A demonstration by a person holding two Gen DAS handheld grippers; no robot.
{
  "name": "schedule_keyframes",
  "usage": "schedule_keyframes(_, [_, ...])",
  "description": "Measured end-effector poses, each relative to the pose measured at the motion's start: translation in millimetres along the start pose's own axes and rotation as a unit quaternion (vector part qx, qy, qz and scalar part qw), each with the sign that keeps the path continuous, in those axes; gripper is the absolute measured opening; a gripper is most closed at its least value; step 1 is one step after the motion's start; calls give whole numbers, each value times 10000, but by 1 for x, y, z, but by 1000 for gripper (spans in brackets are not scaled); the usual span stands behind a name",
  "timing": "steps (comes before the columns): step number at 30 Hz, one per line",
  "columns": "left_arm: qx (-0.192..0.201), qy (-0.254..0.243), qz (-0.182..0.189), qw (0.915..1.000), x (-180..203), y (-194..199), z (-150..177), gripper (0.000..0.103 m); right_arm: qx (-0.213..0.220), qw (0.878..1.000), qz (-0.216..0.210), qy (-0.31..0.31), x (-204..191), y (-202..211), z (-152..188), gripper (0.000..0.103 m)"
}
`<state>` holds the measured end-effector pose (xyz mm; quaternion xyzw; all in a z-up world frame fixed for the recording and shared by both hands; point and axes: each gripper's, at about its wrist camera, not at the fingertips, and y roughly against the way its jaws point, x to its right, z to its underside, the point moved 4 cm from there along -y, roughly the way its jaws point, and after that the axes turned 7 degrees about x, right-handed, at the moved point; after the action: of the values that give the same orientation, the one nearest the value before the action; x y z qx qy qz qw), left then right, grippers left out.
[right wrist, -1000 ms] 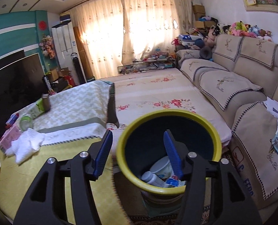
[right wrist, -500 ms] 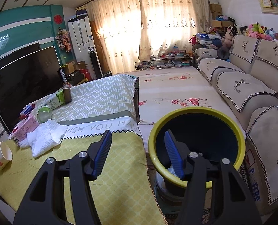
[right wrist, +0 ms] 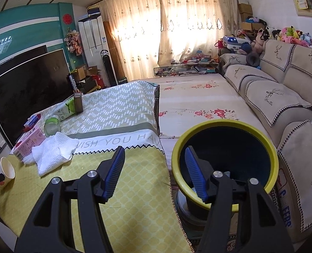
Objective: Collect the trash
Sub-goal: 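Grasp the white paper cup with the left tool, then carry the paper cup over the yellow bin and open the left tool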
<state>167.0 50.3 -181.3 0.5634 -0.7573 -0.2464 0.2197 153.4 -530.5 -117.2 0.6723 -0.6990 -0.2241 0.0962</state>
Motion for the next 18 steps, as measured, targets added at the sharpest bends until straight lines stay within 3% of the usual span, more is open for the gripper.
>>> schedule_keyframes(6, [-314, -216, 249, 9990, 10, -15, 5, 94, -71, 10000, -66, 13, -3, -4, 2, 57])
schedule_keyframes(9, [-381, -319, 254, 9984, 17, -18, 5, 86, -87, 9999, -82, -5, -2, -5, 3, 58])
schedule_keyframes(16, [-526, -519, 91, 9972, 26, -27, 4, 83, -80, 9999, -120, 2, 0, -3, 3, 60])
schedule_keyframes(18, [-524, -495, 61, 9974, 24, -27, 4, 71, -62, 9999, -125, -18, 0, -2, 3, 60])
